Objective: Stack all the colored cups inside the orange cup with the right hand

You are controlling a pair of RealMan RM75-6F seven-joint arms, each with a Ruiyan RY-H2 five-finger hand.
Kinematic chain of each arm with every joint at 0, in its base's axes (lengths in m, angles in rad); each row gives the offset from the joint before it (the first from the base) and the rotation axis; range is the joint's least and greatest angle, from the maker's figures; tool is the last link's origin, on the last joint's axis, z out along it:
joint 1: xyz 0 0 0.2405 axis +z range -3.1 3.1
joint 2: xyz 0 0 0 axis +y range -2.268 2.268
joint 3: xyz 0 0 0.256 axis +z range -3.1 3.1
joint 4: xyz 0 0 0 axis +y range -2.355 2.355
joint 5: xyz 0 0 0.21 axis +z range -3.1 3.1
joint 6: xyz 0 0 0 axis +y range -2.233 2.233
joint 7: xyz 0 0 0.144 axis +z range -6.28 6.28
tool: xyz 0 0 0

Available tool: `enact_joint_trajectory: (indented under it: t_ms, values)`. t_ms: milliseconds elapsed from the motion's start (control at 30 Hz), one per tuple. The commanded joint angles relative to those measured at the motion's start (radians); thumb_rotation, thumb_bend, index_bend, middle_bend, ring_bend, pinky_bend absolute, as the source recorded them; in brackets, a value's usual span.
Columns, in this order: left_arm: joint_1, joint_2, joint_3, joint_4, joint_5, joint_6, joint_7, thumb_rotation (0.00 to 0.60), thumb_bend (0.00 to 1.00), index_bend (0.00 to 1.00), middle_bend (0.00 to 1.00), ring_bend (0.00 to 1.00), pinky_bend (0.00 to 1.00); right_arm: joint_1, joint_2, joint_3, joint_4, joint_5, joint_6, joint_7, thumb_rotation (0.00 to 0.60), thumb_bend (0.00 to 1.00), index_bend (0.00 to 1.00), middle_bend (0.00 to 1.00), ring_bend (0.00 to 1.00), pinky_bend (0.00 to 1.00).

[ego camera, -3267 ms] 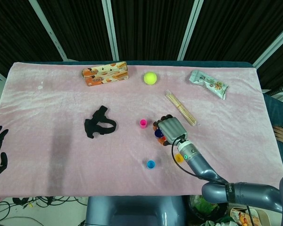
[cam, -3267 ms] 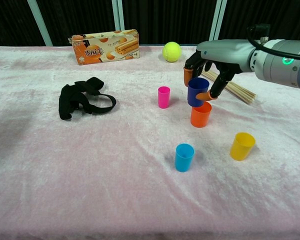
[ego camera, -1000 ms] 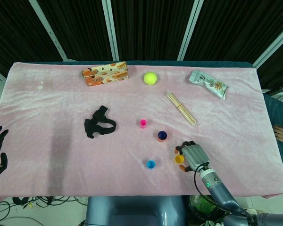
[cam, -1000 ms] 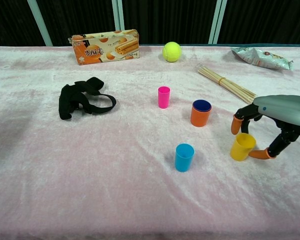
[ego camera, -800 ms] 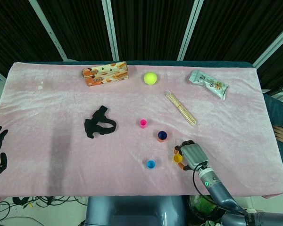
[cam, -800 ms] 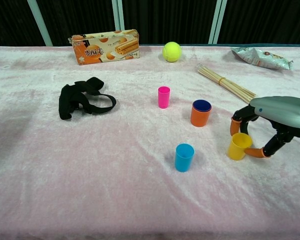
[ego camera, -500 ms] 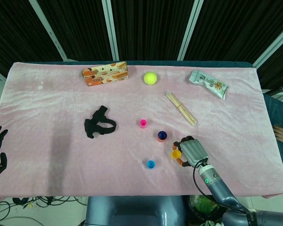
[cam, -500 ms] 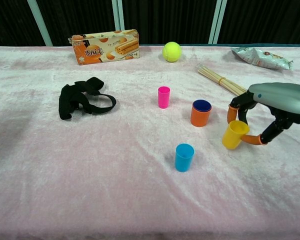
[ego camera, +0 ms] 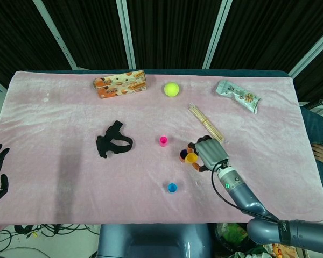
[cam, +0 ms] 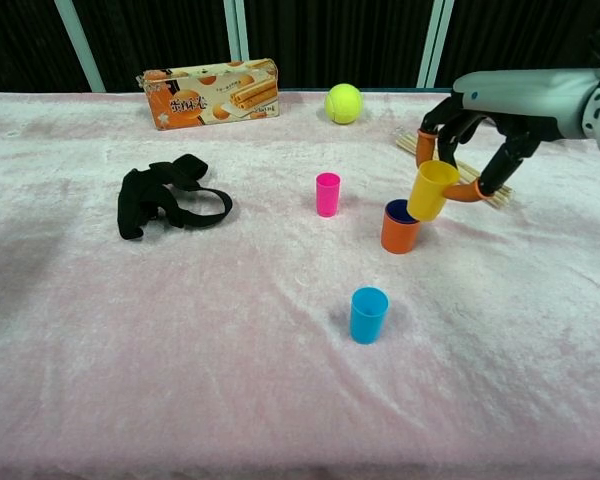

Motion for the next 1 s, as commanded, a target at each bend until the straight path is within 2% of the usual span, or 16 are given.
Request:
enact_joint_trajectory:
  t_ms: [33, 367, 733, 800, 867, 933, 1000]
  values:
    - [0.0, 0.001, -0.001, 0.001, -0.002, 0.001, -0.003, 0.6, 0.7, 0.07, 0.01, 0.0, 0.03, 0.048, -0.037, 0.015, 0.058, 0.053, -0.033, -0.022, 0.6, 0.35, 0.55, 0.52, 0.29, 0.21]
    - [0.001, 0.002, -0.002, 0.003, 0.0, 0.002, -0.004, 0.6, 0.7, 0.07, 0.01, 0.0, 0.03, 0.082, -0.066, -0.002, 0.123, 0.104, -0.042, -0.029, 0.6, 0.35, 0.55, 0.52, 0.29, 0.21]
    - [0.002, 0.002, -0.004, 0.002, -0.007, 0.004, 0.0, 0.6, 0.7, 0.07, 0.01, 0.0, 0.03, 0.102, -0.093, -0.025, 0.18, 0.11, -0.064, -0.006, 0.6, 0.34, 0.54, 0.51, 0.29, 0.21]
    - [0.002, 0.002, -0.005, 0.002, -0.008, 0.004, -0.001, 0.6, 0.7, 0.07, 0.01, 0.0, 0.03, 0.103, -0.094, -0.032, 0.184, 0.11, -0.069, -0.006, 0.6, 0.3, 0.49, 0.47, 0.28, 0.21]
    - [0.002, 0.002, -0.004, 0.003, -0.009, 0.003, 0.0, 0.6, 0.7, 0.07, 0.01, 0.0, 0.03, 0.104, -0.087, -0.039, 0.177, 0.112, -0.075, -0.006, 0.6, 0.23, 0.34, 0.34, 0.23, 0.21]
    - [0.002, 0.002, -0.004, 0.003, -0.01, 0.001, 0.0, 0.6, 0.7, 0.07, 0.01, 0.0, 0.03, 0.103, -0.076, -0.042, 0.158, 0.107, -0.071, -0.003, 0.6, 0.19, 0.24, 0.24, 0.19, 0.21]
    - [0.001, 0.002, -0.004, 0.002, -0.01, -0.001, 0.001, 0.6, 0.7, 0.07, 0.01, 0.0, 0.03, 0.097, -0.065, -0.04, 0.13, 0.093, -0.055, 0.004, 0.6, 0.16, 0.19, 0.2, 0.17, 0.21]
